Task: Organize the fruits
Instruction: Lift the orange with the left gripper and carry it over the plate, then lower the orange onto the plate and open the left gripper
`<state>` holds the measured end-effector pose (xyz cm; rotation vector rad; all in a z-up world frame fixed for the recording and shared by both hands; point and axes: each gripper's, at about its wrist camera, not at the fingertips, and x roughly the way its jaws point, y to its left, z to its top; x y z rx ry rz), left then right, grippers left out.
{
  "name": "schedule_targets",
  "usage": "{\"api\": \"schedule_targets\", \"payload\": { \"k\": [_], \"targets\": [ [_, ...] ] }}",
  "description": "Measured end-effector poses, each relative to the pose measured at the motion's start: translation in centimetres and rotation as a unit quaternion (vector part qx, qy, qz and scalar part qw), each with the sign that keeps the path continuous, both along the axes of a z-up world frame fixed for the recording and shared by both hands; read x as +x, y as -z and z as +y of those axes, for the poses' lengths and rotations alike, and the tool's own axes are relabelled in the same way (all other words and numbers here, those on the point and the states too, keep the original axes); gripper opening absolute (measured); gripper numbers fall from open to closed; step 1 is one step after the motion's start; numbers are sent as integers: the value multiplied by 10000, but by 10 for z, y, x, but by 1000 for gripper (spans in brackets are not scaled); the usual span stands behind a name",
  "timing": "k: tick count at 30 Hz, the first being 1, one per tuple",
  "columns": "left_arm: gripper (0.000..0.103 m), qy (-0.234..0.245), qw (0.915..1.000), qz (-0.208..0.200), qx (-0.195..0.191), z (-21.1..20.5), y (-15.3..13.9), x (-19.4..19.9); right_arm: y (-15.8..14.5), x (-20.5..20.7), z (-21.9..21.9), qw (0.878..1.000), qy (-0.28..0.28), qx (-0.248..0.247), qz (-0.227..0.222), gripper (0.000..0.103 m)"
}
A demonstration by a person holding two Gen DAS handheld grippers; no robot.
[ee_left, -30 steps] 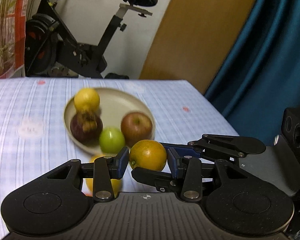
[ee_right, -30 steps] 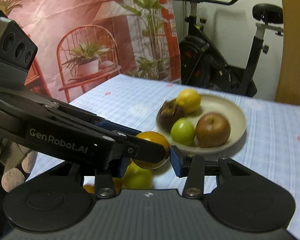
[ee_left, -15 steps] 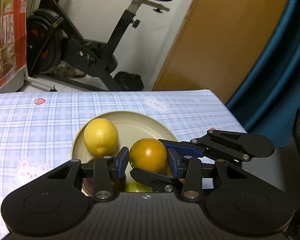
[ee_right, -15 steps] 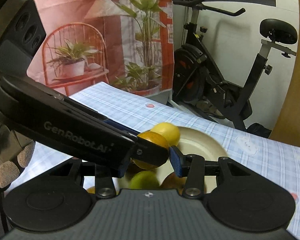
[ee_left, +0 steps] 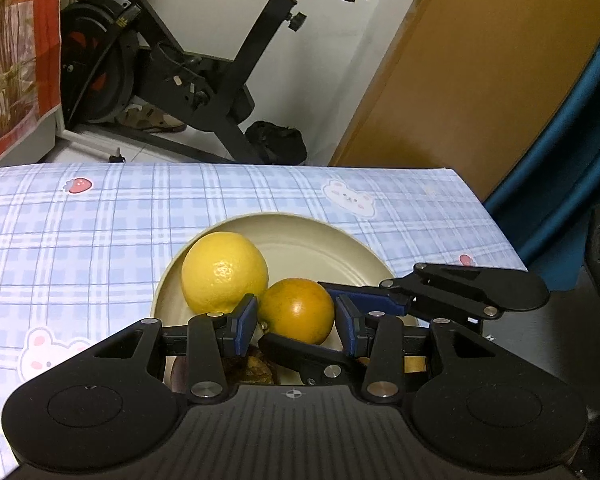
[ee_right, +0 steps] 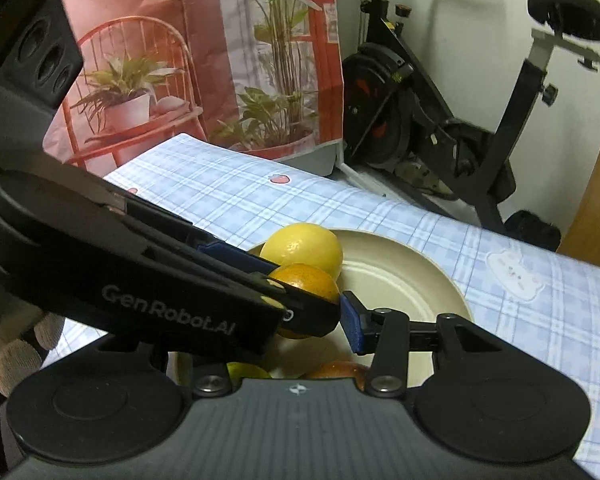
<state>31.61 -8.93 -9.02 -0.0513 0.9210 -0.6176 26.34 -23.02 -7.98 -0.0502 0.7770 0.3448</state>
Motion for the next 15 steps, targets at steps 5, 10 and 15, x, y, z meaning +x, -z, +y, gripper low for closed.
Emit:
{"api": "schedule_targets", "payload": {
  "k": [5,10,15],
  "targets": [
    [48,-33,10000,-66,35,0,1,0,2,6,-7,9993,249,198,216,47],
    [55,-88,9998,-158,-31,7,-2,-6,5,6,-9,9981,431,309,303,48],
    [64,-219,9995,-233,-59,18,-17,-16,-2,-2,-3,9987,472,159,144,49]
  ]
}}
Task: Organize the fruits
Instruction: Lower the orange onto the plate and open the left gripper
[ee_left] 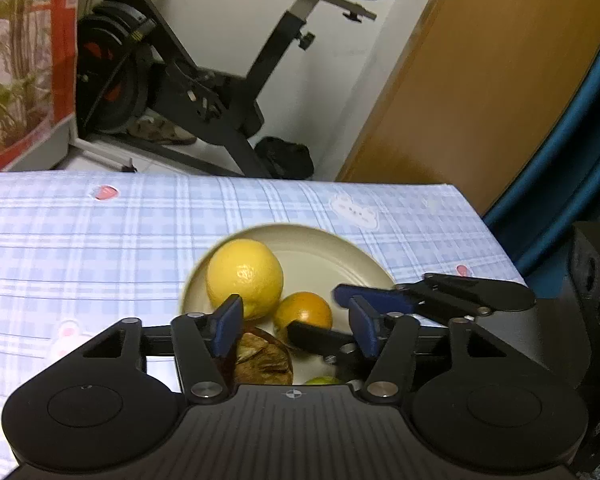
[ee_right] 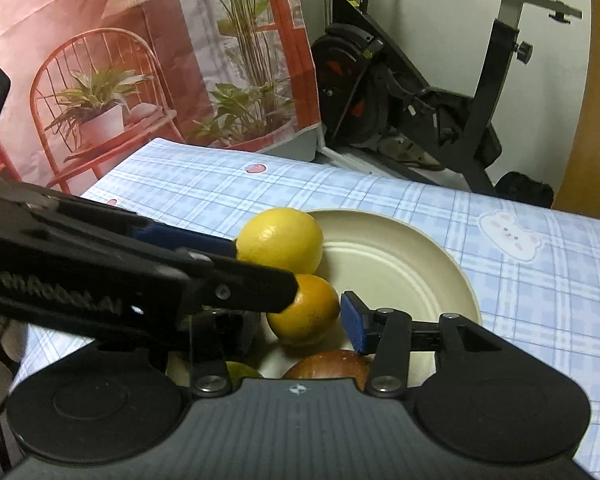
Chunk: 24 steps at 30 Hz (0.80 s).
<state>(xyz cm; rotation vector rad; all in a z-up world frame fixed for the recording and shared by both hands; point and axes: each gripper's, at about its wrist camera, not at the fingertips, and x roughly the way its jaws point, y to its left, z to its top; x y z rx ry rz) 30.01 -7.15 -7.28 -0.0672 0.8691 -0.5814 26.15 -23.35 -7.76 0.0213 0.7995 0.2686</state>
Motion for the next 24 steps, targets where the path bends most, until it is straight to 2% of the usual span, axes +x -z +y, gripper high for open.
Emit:
{"api": "schedule_targets", "payload": {
  "k": [8,12,18,21,24],
  "targets": [
    [65,-354,9978,-489,266,23,-36,-38,-33,-39,4,9978,84,-259,-608,53],
    [65,-527,9937,-811,565,32,-46,-63,-45,-62,5,9960,209,-145,-858,53],
    [65,-719,9862,-1266,782,42,-55,-101,-52,-94,12,9941,312,33,-1039,53],
    [65,-754,9837,-1441,770,46,-57,-114,-52,-109,15,9930,397,158,-1099,53],
    [65,-664,9850,-1426,711,45,-57,-123,-51,-123,16,9917,482,323,-1145,53]
  ]
}}
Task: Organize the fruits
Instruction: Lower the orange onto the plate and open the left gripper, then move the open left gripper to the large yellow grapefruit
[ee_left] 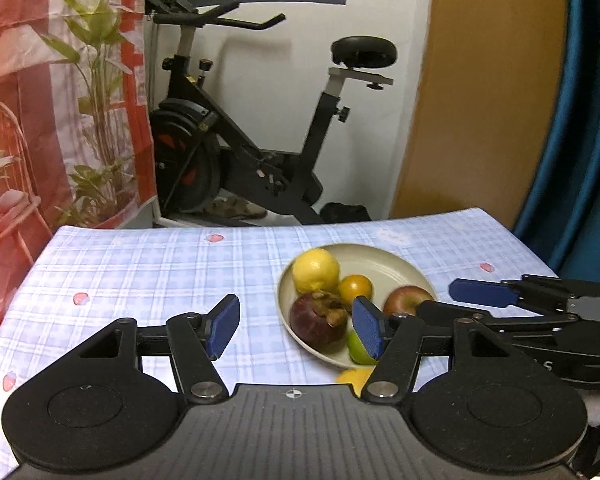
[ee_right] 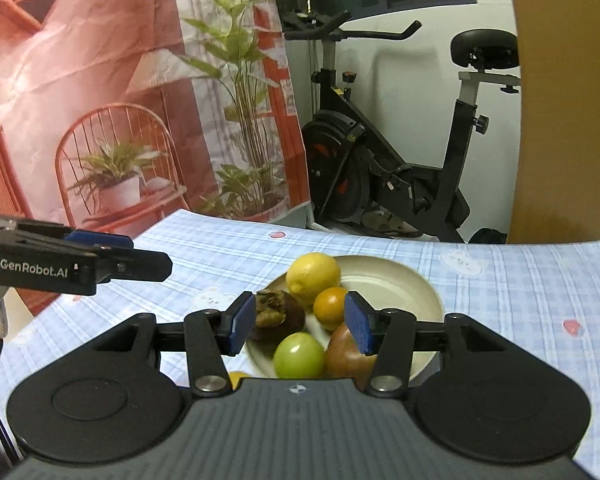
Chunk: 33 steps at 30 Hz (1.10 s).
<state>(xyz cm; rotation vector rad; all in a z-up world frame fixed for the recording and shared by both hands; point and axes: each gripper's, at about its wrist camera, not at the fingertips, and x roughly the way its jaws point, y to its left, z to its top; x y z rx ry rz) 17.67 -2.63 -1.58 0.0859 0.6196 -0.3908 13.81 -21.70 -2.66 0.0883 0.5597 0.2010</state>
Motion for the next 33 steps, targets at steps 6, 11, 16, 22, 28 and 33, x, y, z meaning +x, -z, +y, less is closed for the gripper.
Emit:
{"api": "schedule_targets", "payload": {
  "k": [6,11,16,22,28,33],
  "targets": [
    [65,269,9992,294,-33,-2,10,-6,11,-16,8,9999,-13,6,101,53],
    [66,319,9964,772,-155,-3,29,1,30,-20,21,9990,-132,-8,421,58],
    [68,221,9934,1113,-142,-3,45,8,43,-16,32,9976,-269,2,643,61],
    [68,268,9885,1425,-428,3,59,18,53,-9,36,9957,-371,98,839,61],
    [68,455,9835,1620,-664,-2,72,23,62,-3,33,9935,-384,323,1022,61],
    [67,493,9796,1802,-746,-4,84,29,69,1,28,9914,-331,530,1153,61]
  ]
}}
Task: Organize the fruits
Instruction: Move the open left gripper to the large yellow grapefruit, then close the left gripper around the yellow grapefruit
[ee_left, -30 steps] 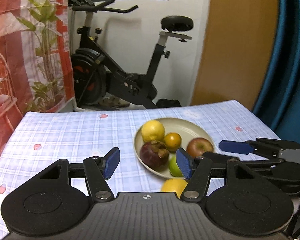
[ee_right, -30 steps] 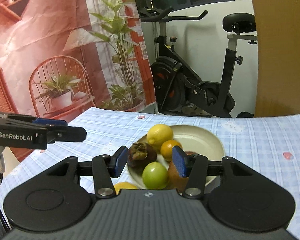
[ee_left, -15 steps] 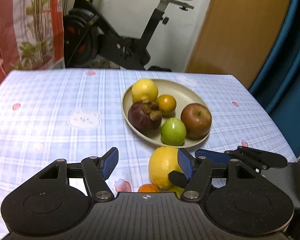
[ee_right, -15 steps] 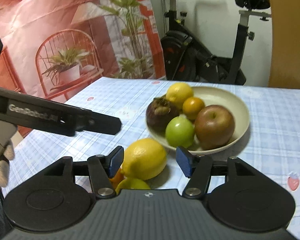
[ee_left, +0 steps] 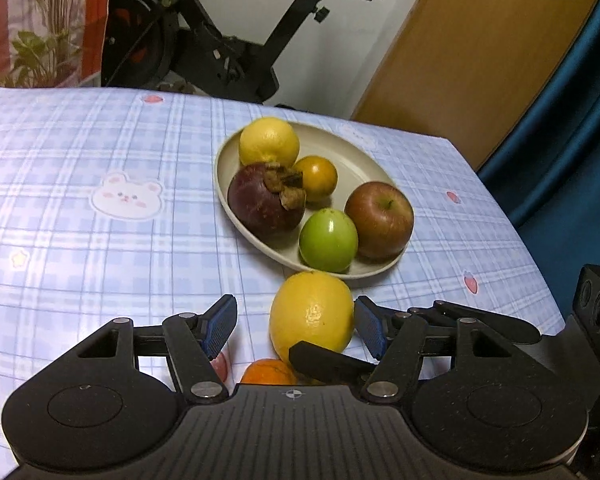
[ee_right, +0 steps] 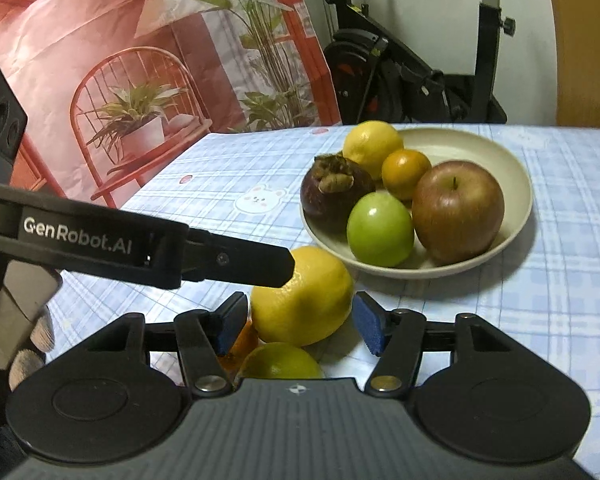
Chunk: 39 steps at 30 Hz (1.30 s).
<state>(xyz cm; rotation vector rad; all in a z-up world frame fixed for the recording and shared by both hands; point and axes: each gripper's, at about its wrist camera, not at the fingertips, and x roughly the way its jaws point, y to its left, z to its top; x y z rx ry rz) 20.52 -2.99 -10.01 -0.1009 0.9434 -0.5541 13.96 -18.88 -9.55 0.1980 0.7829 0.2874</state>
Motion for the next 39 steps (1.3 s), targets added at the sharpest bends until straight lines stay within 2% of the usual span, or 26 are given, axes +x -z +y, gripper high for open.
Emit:
{"api": "schedule_targets", "payload": {
  "k": [9,12,28,39],
  "targets": [
    [61,74,9999,95,-113,-3,11,4,4,0,-1,9999,-8,142,14,62],
    [52,130,9994,101,-298,0,11,4,5,2,-2,9998,8,206,24,62],
    [51,278,9994,-115,-172,-5,6,-5,3,-8,-1,9997,41,226,-78,60],
    [51,389,9978,-534,-89,-13,-22,-18,-16,-19,-5,9988,71,276,-407,61]
  ]
}}
